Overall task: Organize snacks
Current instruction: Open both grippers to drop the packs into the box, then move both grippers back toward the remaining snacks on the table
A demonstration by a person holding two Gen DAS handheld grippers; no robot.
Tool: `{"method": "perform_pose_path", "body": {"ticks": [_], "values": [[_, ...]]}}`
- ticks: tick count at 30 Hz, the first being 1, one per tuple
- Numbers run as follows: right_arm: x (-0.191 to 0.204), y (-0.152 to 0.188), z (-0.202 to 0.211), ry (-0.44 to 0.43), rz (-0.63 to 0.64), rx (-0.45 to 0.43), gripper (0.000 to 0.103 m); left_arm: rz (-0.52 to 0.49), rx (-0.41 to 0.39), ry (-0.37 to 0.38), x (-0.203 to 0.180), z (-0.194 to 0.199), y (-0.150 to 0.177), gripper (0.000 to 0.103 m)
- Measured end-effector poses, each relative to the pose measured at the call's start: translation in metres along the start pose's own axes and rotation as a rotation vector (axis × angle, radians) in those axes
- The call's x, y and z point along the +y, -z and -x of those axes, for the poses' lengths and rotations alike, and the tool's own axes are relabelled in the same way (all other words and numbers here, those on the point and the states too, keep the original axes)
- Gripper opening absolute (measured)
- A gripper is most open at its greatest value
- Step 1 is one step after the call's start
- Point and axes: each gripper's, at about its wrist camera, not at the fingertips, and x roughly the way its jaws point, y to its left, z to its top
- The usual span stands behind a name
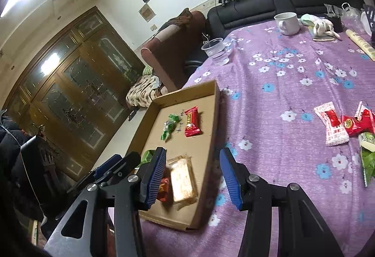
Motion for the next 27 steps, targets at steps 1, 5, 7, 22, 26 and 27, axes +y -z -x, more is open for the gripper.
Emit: {"method": "perform_pose_path", "body": {"ticks": [1,5,7,22,26,27], "values": [[-0.003,-0.001,0.002,0.000,-0.007,0.003,0.050,-0.002,0.001,-0.002,-0.001,0.000,0.000,0.073],[-0.017,-0.006,0.016,0.011,-0.005,-0.004,0.050,-0.017,-0.004,0.005,-0.008,0.003,-0.001,0.073],[-0.026,-0.009,0.025,0.033,-0.002,-0.012,0.050,-0.027,-0.003,0.010,-0.013,0.003,0.000,0.073],[-0.163,-0.034,0.114,0.171,-0.232,-0.194,0.051,-0.150,0.053,0.130,-0.090,-0.004,-0.003,0.072],[-0.184,-0.037,0.124,0.198,-0.286,-0.221,0.051,-0.199,0.112,0.182,-0.126,-0.021,-0.005,0.072],[-0.189,-0.038,0.126,0.191,-0.300,-0.221,0.051,-0.207,0.125,0.196,-0.136,-0.026,-0.006,0.072]]}}
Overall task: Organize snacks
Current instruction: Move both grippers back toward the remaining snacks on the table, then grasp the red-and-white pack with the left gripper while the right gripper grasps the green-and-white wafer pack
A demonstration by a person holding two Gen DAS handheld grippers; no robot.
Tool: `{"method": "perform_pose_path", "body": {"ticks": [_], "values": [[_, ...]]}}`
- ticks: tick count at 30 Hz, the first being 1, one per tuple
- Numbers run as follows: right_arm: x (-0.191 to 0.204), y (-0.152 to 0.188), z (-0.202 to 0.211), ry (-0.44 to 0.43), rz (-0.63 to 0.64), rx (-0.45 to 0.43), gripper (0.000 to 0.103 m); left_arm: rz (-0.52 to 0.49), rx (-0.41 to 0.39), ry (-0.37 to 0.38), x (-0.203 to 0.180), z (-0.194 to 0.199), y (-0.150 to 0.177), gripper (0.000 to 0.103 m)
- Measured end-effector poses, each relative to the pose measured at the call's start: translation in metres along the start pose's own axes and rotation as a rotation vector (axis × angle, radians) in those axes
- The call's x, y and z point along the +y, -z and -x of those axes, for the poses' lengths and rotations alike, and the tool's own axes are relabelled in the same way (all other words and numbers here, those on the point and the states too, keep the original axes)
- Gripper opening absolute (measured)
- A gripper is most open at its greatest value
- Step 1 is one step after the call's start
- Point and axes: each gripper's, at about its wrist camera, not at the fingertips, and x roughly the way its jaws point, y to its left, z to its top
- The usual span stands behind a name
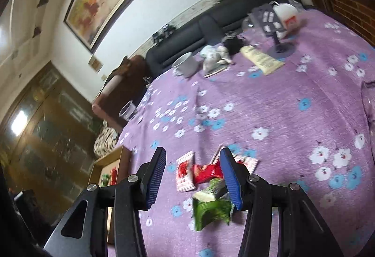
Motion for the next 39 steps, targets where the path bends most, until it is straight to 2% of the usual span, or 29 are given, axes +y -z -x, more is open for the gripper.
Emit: {"method": "perform_pose_path", "body": {"ticks": [6,10,12,21,23,24,26,27,28,29,34,39], "values": [[-0.022,-0.006,-0.003,-0.001,-0.106,0.009,0.051,-0.027,0.117,0.070,-0.039,-0.051,-0.015,0.072],[-0.028,-0.005,-0.007,-0.010,-0.138,0.030,0.051,0.056,0.228,0.117,-0.045,-0.091,-0.020,0.072],[-0.028,-0.004,-0.005,-0.008,-0.138,0.028,0.051,0.075,0.255,0.122,-0.048,-0.106,-0.022,0.072],[-0.029,-0.003,-0.008,-0.014,-0.153,0.046,0.051,0.066,0.291,0.081,-0.070,-0.146,-0.021,0.072],[-0.028,-0.002,-0.009,-0.012,-0.151,0.047,0.051,0.044,0.270,0.064,-0.075,-0.151,-0.023,0.072],[-0.027,-0.002,-0.009,-0.013,-0.148,0.049,0.051,0.028,0.263,0.059,-0.077,-0.152,-0.023,0.068],[-0.026,-0.002,-0.010,-0.013,-0.140,0.052,0.051,-0.002,0.242,0.030,-0.079,-0.153,-0.022,0.046],[-0.025,-0.001,-0.011,-0.010,-0.135,0.057,0.051,-0.023,0.230,0.005,-0.079,-0.153,-0.020,0.041],[-0.025,0.000,-0.012,-0.008,-0.131,0.062,0.051,-0.033,0.224,-0.008,-0.077,-0.153,-0.019,0.030],[-0.024,0.001,-0.013,-0.007,-0.130,0.067,0.051,-0.038,0.214,-0.018,-0.074,-0.151,-0.018,0.026],[-0.021,0.007,-0.023,0.009,-0.106,0.110,0.051,-0.008,0.222,-0.014,-0.057,-0.136,-0.011,0.026],[-0.013,0.021,-0.047,0.020,-0.066,0.229,0.051,0.012,0.223,-0.001,-0.036,-0.118,0.002,0.026]]}}
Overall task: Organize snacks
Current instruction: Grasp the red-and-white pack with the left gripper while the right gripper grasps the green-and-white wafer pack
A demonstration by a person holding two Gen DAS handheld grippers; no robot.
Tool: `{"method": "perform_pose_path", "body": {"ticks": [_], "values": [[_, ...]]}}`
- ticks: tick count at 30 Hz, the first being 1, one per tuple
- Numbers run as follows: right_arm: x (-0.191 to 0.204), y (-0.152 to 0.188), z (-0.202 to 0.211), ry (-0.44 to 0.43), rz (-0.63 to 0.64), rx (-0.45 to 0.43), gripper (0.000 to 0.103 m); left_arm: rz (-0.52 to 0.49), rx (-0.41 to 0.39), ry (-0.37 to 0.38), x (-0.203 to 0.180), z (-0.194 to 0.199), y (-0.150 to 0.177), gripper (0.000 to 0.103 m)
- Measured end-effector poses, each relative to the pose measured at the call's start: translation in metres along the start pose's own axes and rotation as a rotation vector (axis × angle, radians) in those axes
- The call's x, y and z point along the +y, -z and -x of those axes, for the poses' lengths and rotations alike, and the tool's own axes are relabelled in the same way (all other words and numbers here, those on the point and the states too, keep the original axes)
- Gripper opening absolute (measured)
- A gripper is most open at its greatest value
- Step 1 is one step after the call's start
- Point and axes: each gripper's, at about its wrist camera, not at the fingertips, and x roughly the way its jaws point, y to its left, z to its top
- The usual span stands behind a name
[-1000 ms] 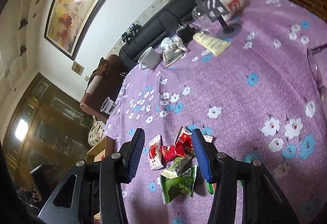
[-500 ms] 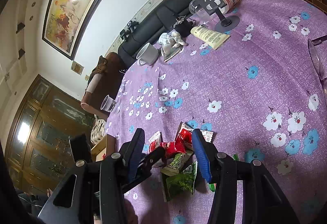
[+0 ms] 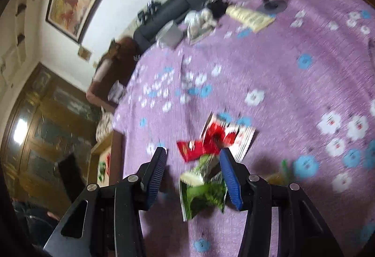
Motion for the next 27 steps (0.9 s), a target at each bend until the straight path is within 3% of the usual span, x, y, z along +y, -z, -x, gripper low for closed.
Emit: {"method": "perform_pose_path", "body": {"ticks": [7,12,16,27], "values": [[0.009,0.012,-0.032,0.091,0.102,0.061,0.039,-0.018,-0.043,0.004,0.003,0.003,0.007,0.026],[0.021,0.019,-0.040,0.191,0.228,0.022,0.027,-0.023,-0.065,0.014,0.005,0.004,0.007,0.026],[0.026,0.024,-0.035,0.204,0.260,0.002,0.018,-0.016,-0.073,0.031,0.009,0.005,0.008,0.026],[0.060,0.038,-0.011,0.156,0.388,-0.134,0.018,-0.001,-0.154,0.030,0.013,0.020,0.005,0.026]]}}
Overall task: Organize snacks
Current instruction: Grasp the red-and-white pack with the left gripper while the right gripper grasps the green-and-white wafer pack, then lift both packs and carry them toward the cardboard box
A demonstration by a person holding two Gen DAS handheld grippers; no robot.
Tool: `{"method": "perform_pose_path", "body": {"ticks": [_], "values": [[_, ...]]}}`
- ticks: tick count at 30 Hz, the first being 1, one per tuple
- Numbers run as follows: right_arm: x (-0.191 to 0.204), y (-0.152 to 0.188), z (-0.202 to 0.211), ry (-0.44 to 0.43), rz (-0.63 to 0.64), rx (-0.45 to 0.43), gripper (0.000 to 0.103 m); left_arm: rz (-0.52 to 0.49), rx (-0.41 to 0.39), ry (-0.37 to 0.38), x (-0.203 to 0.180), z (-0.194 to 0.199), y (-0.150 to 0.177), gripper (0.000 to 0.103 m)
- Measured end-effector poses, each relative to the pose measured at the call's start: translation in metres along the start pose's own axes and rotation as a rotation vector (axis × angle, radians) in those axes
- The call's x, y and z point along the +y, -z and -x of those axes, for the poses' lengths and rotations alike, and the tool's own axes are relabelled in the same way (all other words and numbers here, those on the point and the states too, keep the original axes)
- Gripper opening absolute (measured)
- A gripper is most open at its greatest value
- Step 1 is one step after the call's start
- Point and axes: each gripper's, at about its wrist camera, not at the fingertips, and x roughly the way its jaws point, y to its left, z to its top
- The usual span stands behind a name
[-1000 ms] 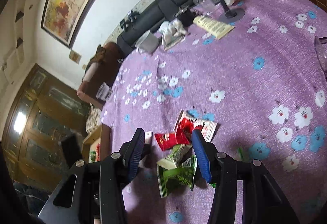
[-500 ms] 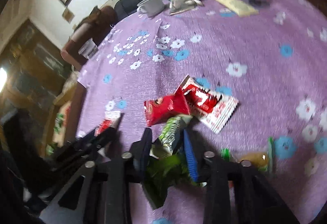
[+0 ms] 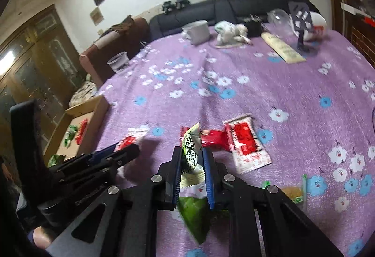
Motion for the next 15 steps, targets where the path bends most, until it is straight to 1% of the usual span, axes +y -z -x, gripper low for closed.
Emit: {"method": "perform_pose_path", "body": {"ticks": [3,5,7,11,15], "values": [[0.006,-0.001,0.008,-0.024,0.019,-0.042,0.018,-0.008,-0.031,-0.009,-0.002,0.005,0.000,0.026],[0.010,-0.001,0.012,-0.025,0.029,-0.060,0.018,-0.019,-0.048,-0.016,-0.004,0.008,0.000,0.026],[0.012,0.000,0.013,-0.032,0.034,-0.064,0.018,-0.024,-0.059,-0.011,-0.005,0.009,-0.001,0.026],[0.014,0.000,0.013,-0.031,0.042,-0.071,0.018,-0.044,-0.085,-0.024,-0.009,0.012,-0.001,0.026],[0.017,0.001,0.015,-0.031,0.052,-0.083,0.018,-0.064,-0.116,-0.049,-0.012,0.016,-0.001,0.026]]}}
